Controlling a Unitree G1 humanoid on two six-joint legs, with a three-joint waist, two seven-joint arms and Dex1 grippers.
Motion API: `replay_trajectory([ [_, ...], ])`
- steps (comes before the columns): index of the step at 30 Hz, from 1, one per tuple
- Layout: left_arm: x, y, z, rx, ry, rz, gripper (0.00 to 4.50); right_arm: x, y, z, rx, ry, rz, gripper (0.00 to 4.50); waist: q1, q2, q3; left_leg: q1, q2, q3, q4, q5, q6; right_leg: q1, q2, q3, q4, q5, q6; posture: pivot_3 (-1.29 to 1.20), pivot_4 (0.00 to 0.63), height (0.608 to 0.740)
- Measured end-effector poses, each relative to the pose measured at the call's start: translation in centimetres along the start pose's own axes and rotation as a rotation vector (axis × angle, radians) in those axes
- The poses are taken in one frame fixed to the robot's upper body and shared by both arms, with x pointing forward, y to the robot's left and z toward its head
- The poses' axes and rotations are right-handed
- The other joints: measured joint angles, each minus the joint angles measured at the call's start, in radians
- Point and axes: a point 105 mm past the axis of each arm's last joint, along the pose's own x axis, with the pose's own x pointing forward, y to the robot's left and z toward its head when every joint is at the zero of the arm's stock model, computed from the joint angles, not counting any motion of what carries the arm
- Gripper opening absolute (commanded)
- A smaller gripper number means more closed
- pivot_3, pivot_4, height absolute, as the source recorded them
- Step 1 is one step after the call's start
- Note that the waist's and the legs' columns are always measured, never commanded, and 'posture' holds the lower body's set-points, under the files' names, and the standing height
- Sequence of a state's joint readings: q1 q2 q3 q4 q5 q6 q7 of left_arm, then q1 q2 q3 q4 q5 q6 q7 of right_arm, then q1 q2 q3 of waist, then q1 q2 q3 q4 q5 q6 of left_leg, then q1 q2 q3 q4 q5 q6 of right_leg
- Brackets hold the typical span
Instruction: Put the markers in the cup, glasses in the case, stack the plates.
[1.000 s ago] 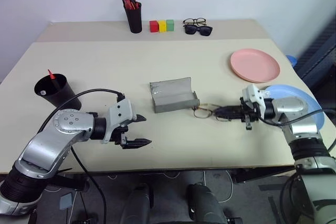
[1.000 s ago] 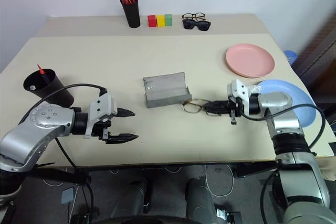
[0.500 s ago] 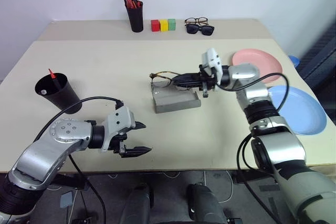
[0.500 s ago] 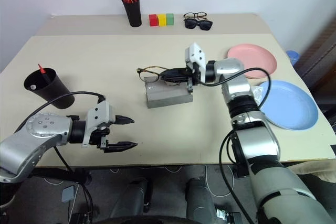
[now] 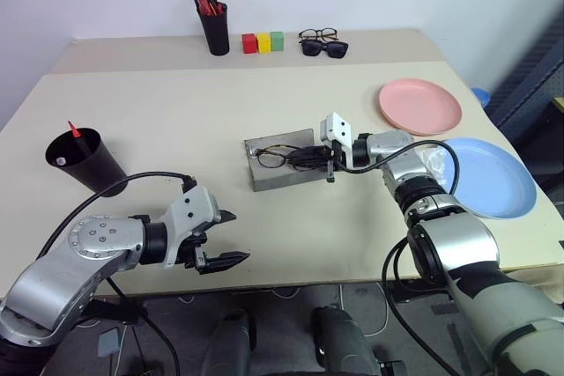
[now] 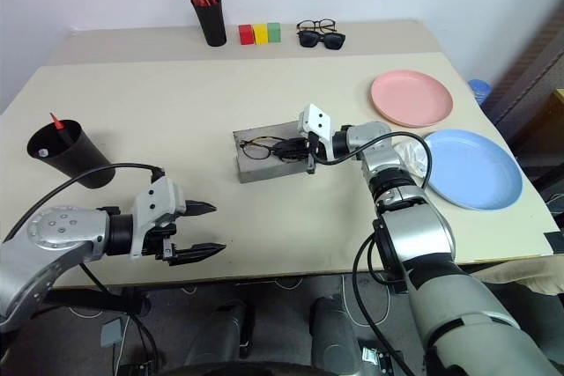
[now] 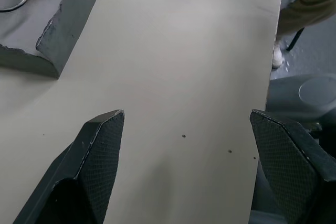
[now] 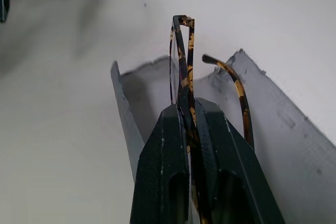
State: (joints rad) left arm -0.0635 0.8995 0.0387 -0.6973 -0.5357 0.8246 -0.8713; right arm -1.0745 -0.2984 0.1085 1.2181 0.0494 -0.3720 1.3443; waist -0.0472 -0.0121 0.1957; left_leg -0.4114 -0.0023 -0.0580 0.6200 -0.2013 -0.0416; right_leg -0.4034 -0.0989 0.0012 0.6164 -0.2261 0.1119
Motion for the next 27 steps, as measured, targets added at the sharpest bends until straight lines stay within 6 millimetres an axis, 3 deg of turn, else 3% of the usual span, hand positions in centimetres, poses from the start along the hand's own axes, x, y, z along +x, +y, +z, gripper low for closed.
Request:
replay_trajectory([
  [1, -0.1, 0.1, 0.0, 0.0, -0.002, 0.012, 3.9, 0.0, 0.1, -0.2, 0.006, 0.009, 0.008, 1.1, 0.0, 0.0, 0.0, 0.0, 0.0, 0.0, 0.0, 0.0, 0.0, 0.0, 0.0, 0.0, 0.0, 0.0, 0.0, 0.0, 0.15, 0.74],
  [7, -0.5, 1.1, 0.7, -0.006, -0.038, 0.065, 3.9, -0.4, 0.3, -0.5, 0.007, 0.032, 0.028, 4.03, 0.003, 0.0, 0.0, 0.0, 0.0, 0.0, 0.0, 0.0, 0.0, 0.0, 0.0, 0.0, 0.0, 0.0, 0.0, 0.0, 0.15, 0.74],
  [11, -0.5, 3.7, 2.1, -0.007, -0.114, 0.166, 3.9, -2.3, -0.7, 0.7, -0.035, 0.001, -0.008, 4.03, 0.006, 0.0, 0.001, 0.0, 0.0, 0.0, 0.0, 0.001, -0.001, 0.0, 0.0, 0.0, 0.0, 0.0, 0.0, 0.0, 0.15, 0.74],
  [15, -0.2, 7.0, 3.9, 0.002, -0.169, 0.244, 3.9, -7.0, -1.5, 2.8, -0.133, -0.035, -0.104, 4.03, 0.018, 0.0, 0.001, 0.0, 0.0, -0.001, 0.0, 0.001, -0.001, 0.001, 0.0, 0.0, 0.0, 0.0, 0.002, 0.0, 0.15, 0.74],
  [17, 0.0, 8.4, 4.2, 0.002, -0.173, 0.264, 3.9, -9.4, -0.7, 2.3, -0.125, -0.013, -0.15, 4.03, 0.023, 0.0, 0.0, 0.0, 0.0, 0.0, -0.001, 0.001, -0.001, 0.001, 0.0, 0.0, 0.0, -0.001, 0.002, 0.0, 0.15, 0.74],
  [20, 0.7, 11.0, 4.6, -0.011, -0.177, 0.277, 3.9, -13.6, 3.0, -0.5, -0.037, 0.101, -0.236, 4.03, 0.049, 0.0, 0.0, -0.001, 0.0, -0.001, -0.003, 0.001, -0.001, 0.0, 0.0, -0.001, -0.001, -0.002, 0.004, 0.0, 0.15, 0.74],
  [22, 1.1, 13.5, 4.8, -0.013, -0.168, 0.306, 3.9, -16.1, 6.6, -2.5, 0.078, 0.179, -0.308, 4.03, 0.059, 0.0, 0.001, -0.002, 0.0, 0.0, -0.004, 0.001, -0.001, -0.001, 0.0, -0.001, -0.001, -0.002, 0.004, 0.0, 0.15, 0.74],
  [26, 2.8, 16.7, 5.8, 0.022, -0.151, 0.309, 3.9, -18.6, 10.5, -2.9, 0.165, 0.243, -0.427, 4.03, 0.05, 0.0, 0.001, -0.002, 0.0, 0.002, -0.002, 0.001, -0.001, -0.002, 0.0, 0.001, -0.003, -0.002, 0.003, 0.0, 0.15, 0.74],
  [27, 3.6, 17.5, 6.3, 0.029, -0.144, 0.302, 3.36, -19.2, 11.5, -3.0, 0.179, 0.266, -0.457, 4.1, 0.055, -0.002, 0.001, -0.002, 0.0, 0.001, 0.001, 0.001, -0.001, -0.001, 0.0, 0.0, -0.003, -0.002, 0.003, 0.0, 0.15, 0.74],
])
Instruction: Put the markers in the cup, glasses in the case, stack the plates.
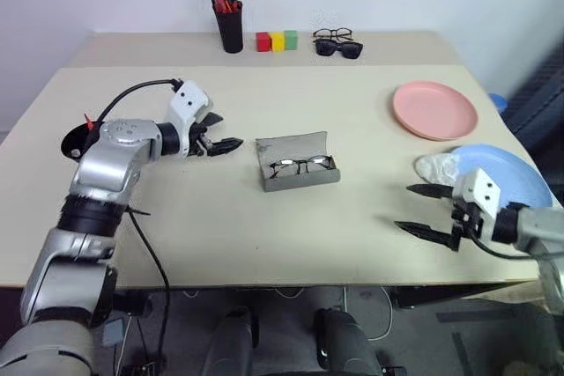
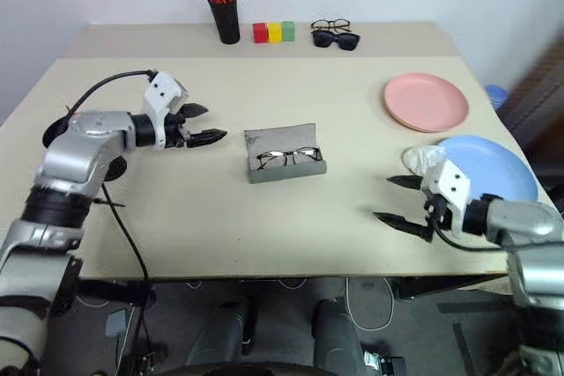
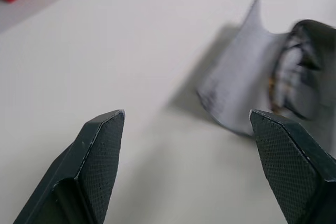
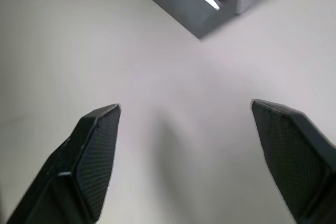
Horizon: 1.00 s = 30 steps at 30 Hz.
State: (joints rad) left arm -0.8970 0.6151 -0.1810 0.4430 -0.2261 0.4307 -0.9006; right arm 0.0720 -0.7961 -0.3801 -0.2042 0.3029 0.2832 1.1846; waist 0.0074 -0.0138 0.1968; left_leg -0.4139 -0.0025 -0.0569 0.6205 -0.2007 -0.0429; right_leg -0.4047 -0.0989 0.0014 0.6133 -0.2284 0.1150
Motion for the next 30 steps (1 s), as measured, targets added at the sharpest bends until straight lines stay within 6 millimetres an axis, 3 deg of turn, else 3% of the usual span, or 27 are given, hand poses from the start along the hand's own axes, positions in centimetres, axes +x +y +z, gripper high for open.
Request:
replay_trajectory([
  [3, 1.6, 1.3, 0.5, 0.04, 0.039, -0.016, 2.04, -1.6, 1.0, -0.7, 0.035, 0.033, -0.069, 4.1, -0.007, -0.002, 0.001, -0.003, 0.0, 0.0, 0.004, 0.0, 0.0, 0.0, 0.0, 0.0, -0.002, 0.0, 0.0, 0.0, 0.15, 0.74],
  [7, 4.4, 1.2, 1.4, 0.103, 0.096, -0.025, 0.04, -2.7, 1.3, -0.3, 0.046, 0.02, -0.147, 4.1, -0.005, -0.003, 0.001, -0.013, 0.0, 0.0, 0.009, -0.001, 0.002, -0.005, -0.001, 0.0, -0.003, 0.001, 0.0, 0.0, 0.15, 0.74],
  [16, 7.6, -0.8, -0.6, 0.182, 0.216, -0.041, 0.04, -2.6, 1.1, 1.0, 0.057, -0.074, -0.21, 4.1, 0.005, -0.005, 0.002, -0.014, 0.0, -0.001, 0.009, -0.002, 0.002, -0.006, 0.0, -0.001, -0.002, 0.001, 0.002, 0.0, 0.15, 0.74],
  [25, 8.1, -1.1, -0.5, 0.185, 0.211, -0.031, 0.04, -1.7, 0.2, 3.4, 0.004, -0.179, -0.219, 4.1, 0.005, -0.005, 0.002, -0.013, 0.0, -0.002, 0.009, -0.002, 0.002, -0.005, 0.0, -0.001, -0.002, 0.001, 0.002, 0.0, 0.15, 0.74],
  [30, 8.4, -2.7, -0.4, 0.116, 0.191, -0.144, 0.04, -1.0, 0.3, 3.9, 0.003, -0.2, -0.204, 4.1, 0.007, -0.005, 0.002, -0.014, -0.001, -0.002, 0.01, -0.002, 0.002, -0.005, 0.0, -0.002, -0.002, 0.003, -0.001, 0.0, 0.15, 0.74],
])
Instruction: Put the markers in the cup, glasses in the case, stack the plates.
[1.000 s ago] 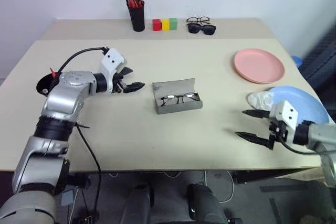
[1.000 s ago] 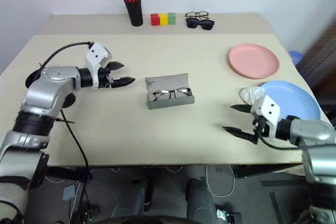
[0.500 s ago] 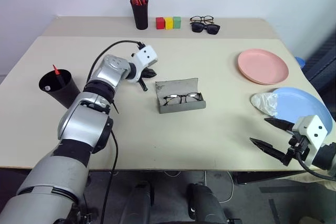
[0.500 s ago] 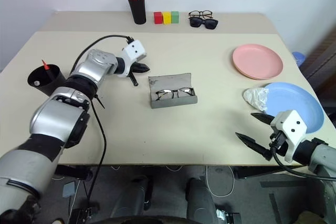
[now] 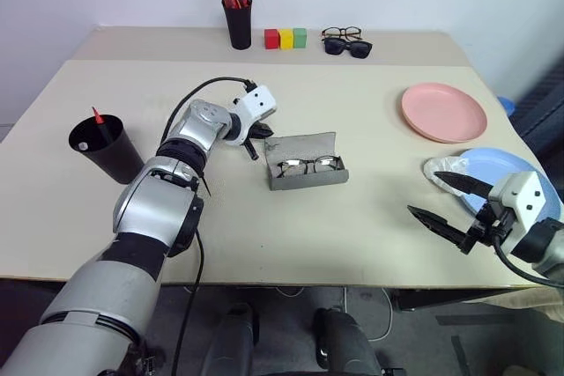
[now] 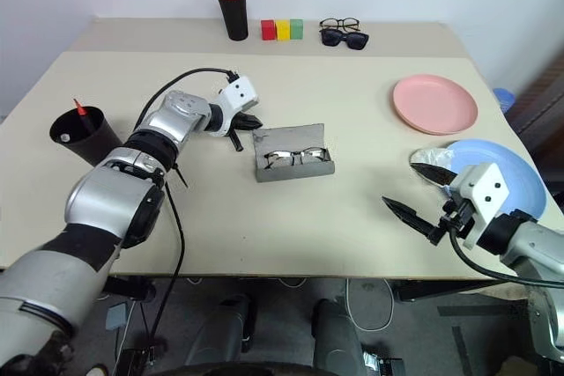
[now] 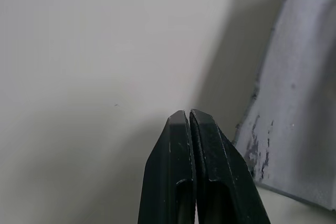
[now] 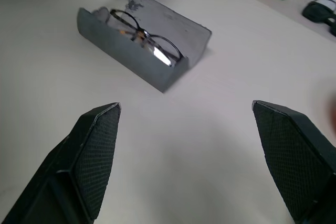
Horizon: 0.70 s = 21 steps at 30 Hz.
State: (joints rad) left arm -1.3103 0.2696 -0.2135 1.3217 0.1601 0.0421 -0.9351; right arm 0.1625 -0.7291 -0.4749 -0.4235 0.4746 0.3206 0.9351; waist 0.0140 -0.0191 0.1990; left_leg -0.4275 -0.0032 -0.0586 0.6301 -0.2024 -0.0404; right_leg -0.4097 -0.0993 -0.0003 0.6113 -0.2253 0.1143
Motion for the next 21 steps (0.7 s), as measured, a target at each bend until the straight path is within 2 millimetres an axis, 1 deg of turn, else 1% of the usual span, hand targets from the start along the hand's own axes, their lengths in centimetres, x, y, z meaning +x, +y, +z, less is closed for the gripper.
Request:
replay_trajectory([
  [6, -0.4, -3.0, 0.7, -0.136, -0.053, -0.294, 0.04, 0.3, -0.2, 0.3, -0.009, -0.01, -0.002, 4.1, -0.002, 0.0, 0.0, 0.0, 0.0, 0.0, 0.0, 0.0, 0.0, 0.0, 0.0, 0.0, 0.001, 0.0, -0.001, 0.0, 0.15, 0.74],
  [11, -0.8, -5.0, 1.9, -0.126, -0.077, -0.46, 0.04, 0.5, -0.3, -0.2, 0.009, -0.002, -0.002, 4.1, -0.003, 0.0, 0.0, 0.001, 0.0, 0.0, 0.0, 0.0, 0.0, 0.0, 0.0, 0.0, 0.001, 0.0, -0.001, 0.0, 0.15, 0.74],
  [13, -0.5, -6.2, 1.4, -0.123, -0.073, -0.513, 0.04, 0.4, -0.5, -0.5, 0.02, 0.005, -0.017, 4.1, -0.003, 0.001, 0.0, 0.001, 0.0, 0.0, 0.0, 0.0, 0.0, 0.001, 0.0, 0.0, 0.001, 0.0, -0.001, 0.0, 0.15, 0.74],
  [14, -0.2, -6.8, 1.0, -0.127, -0.07, -0.533, 0.04, 0.4, -0.7, -0.6, 0.022, 0.009, -0.025, 4.1, -0.003, 0.001, 0.0, 0.001, 0.0, -0.001, 0.001, 0.0, 0.0, 0.001, 0.0, 0.0, 0.002, 0.0, -0.001, 0.0, 0.15, 0.74],
  [17, -0.2, -7.6, 1.1, -0.112, -0.083, -0.545, 0.04, 0.1, -1.6, -1.5, 0.021, 0.036, -0.085, 4.1, -0.003, 0.001, -0.001, 0.001, 0.0, -0.001, 0.001, 0.0, 0.0, 0.001, 0.0, 0.0, 0.002, 0.0, -0.001, 0.0, 0.15, 0.74],
  [21, -0.3, -8.2, 1.4, -0.136, -0.099, -0.547, 0.04, -0.2, -2.7, -2.5, 0.019, 0.059, -0.146, 4.1, -0.003, 0.001, -0.001, 0.002, 0.0, -0.001, 0.001, 0.0, 0.0, 0.001, 0.0, 0.0, 0.002, 0.0, -0.001, 0.0, 0.15, 0.74],
])
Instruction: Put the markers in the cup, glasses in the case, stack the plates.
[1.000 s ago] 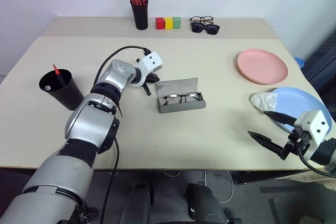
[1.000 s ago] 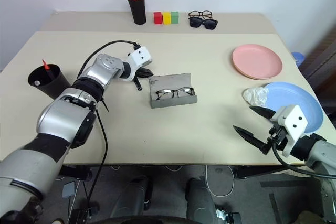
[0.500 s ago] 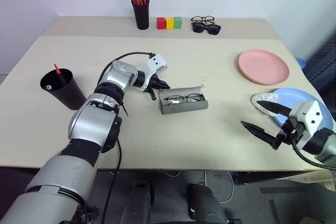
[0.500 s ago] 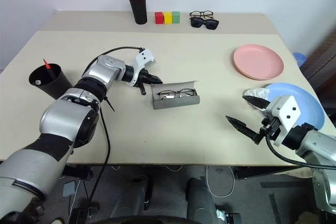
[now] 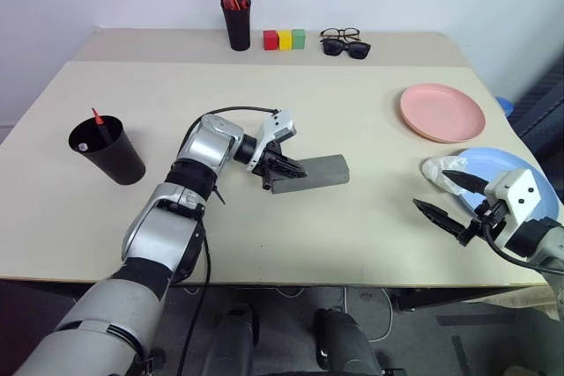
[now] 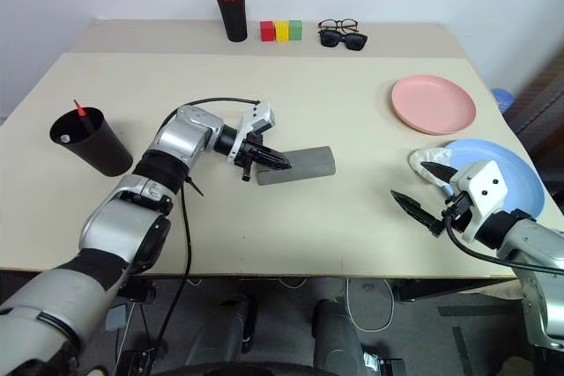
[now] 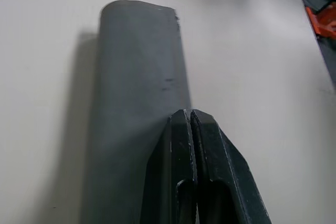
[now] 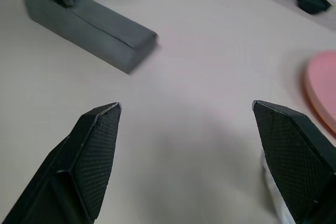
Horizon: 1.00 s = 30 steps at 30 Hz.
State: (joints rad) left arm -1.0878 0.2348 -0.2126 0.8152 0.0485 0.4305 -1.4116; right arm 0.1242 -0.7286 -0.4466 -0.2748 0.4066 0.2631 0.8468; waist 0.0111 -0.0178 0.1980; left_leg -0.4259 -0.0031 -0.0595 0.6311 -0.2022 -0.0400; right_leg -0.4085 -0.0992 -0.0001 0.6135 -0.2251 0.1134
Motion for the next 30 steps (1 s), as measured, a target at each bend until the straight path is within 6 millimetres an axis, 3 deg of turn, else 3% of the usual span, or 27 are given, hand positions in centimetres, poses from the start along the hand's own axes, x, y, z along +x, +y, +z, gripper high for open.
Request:
replay_trajectory([
  [3, 0.0, -0.3, 1.2, 0.006, -0.061, 0.017, 0.04, 0.3, -1.1, 0.0, 0.003, -0.014, -0.048, 4.1, -0.001, -0.001, 0.0, 0.0, 0.0, 0.0, 0.0, 0.0, 0.0, 0.0, 0.0, 0.0, 0.0, 0.0, 0.0, 0.0, 0.15, 0.74],
  [7, -1.7, -1.8, 6.9, 0.195, -0.277, 0.053, 0.04, 0.1, -2.5, -1.2, 0.023, 0.016, -0.095, 4.1, -0.001, 0.0, 0.0, 0.0, 0.0, 0.0, -0.001, 0.0, 0.0, -0.001, 0.0, 0.0, 0.0, 0.0, 0.0, 0.0, 0.15, 0.74],
  [9, -2.3, -3.2, 8.7, 0.305, -0.375, 0.076, 0.04, -0.1, -3.1, -2.2, 0.032, 0.049, -0.113, 4.1, 0.0, 0.002, -0.001, 0.0, 0.0, 0.0, -0.001, 0.0, 0.0, 0.0, 0.0, 0.0, 0.0, 0.0, 0.001, 0.0, 0.15, 0.74],
  [16, -1.1, -6.2, 7.3, 0.349, -0.396, 0.028, 0.04, -1.1, -3.9, -5.6, 0.088, 0.163, -0.151, 4.1, -0.003, 0.002, -0.001, 0.002, 0.0, 0.0, 0.0, 0.0, 0.0, 0.001, 0.0, 0.001, 0.002, 0.0, 0.0, 0.0, 0.15, 0.74],
  [19, -0.4, -6.6, 6.5, 0.337, -0.367, 0.025, 0.04, -1.5, -3.9, -6.6, 0.113, 0.195, -0.158, 4.1, -0.003, 0.002, -0.001, 0.002, 0.0, 0.0, 0.001, 0.0, 0.0, 0.001, 0.0, 0.001, 0.002, 0.0, 0.0, 0.0, 0.15, 0.74],
  [22, -0.3, -7.2, 6.9, 0.346, -0.372, 0.024, 0.04, -1.4, -3.6, -7.6, 0.137, 0.227, -0.15, 4.1, -0.004, 0.002, -0.001, 0.002, 0.0, 0.0, 0.0, 0.0, 0.0, 0.001, 0.0, 0.001, 0.002, 0.0, 0.0, 0.0, 0.15, 0.74],
  [26, -0.4, -7.6, 7.2, 0.355, -0.372, 0.024, 0.0, -1.4, -3.9, -8.7, 0.165, 0.256, -0.167, 2.77, -0.006, 0.003, -0.001, 0.002, 0.0, 0.0, 0.0, 0.0, 0.0, 0.001, 0.0, 0.001, 0.002, 0.0, -0.001, 0.0, 0.15, 0.74],
  [30, -0.7, -7.6, 7.3, 0.353, -0.373, 0.033, 0.0, -1.3, -4.5, -9.4, 0.173, 0.264, -0.193, 0.61, -0.007, 0.003, -0.001, 0.003, 0.0, 0.0, 0.0, 0.0, 0.0, 0.002, 0.0, 0.001, 0.002, 0.0, 0.0, 0.0, 0.15, 0.74],
])
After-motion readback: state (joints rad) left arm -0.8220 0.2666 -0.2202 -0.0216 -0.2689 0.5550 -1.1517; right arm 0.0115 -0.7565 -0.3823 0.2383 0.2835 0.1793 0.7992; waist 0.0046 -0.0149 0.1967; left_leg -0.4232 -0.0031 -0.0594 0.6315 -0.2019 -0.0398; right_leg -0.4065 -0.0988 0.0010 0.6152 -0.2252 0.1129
